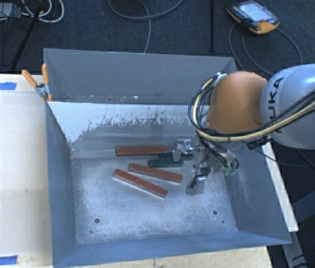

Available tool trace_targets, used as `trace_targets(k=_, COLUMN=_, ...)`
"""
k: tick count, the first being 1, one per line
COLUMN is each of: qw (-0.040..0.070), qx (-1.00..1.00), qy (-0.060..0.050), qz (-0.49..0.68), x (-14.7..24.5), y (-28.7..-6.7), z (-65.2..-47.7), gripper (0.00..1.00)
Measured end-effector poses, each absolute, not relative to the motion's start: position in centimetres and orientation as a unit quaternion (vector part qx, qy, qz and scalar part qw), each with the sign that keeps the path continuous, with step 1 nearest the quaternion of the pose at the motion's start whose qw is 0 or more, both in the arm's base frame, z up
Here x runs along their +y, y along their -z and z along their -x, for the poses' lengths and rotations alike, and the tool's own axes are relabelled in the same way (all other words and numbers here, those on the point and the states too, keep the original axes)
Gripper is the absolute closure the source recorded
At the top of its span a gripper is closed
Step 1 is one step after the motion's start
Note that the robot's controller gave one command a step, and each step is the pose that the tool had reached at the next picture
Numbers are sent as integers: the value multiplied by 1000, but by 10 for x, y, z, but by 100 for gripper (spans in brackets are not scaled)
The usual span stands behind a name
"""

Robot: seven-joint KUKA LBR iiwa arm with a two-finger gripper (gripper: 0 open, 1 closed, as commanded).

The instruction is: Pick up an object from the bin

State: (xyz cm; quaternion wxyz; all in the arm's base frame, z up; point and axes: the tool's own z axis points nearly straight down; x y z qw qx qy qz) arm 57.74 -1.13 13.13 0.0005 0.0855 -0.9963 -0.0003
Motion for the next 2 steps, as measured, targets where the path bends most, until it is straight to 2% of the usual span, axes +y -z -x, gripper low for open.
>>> trace_targets(k=1, qw=-2, qx=-994, qy=0, qz=-105, x=-18, y=-85, z=-567, gripper=0)
trace_targets(k=2, qw=3, qx=-993, qy=1, qz=-119, x=-12, y=-72, z=-541, gripper=0)
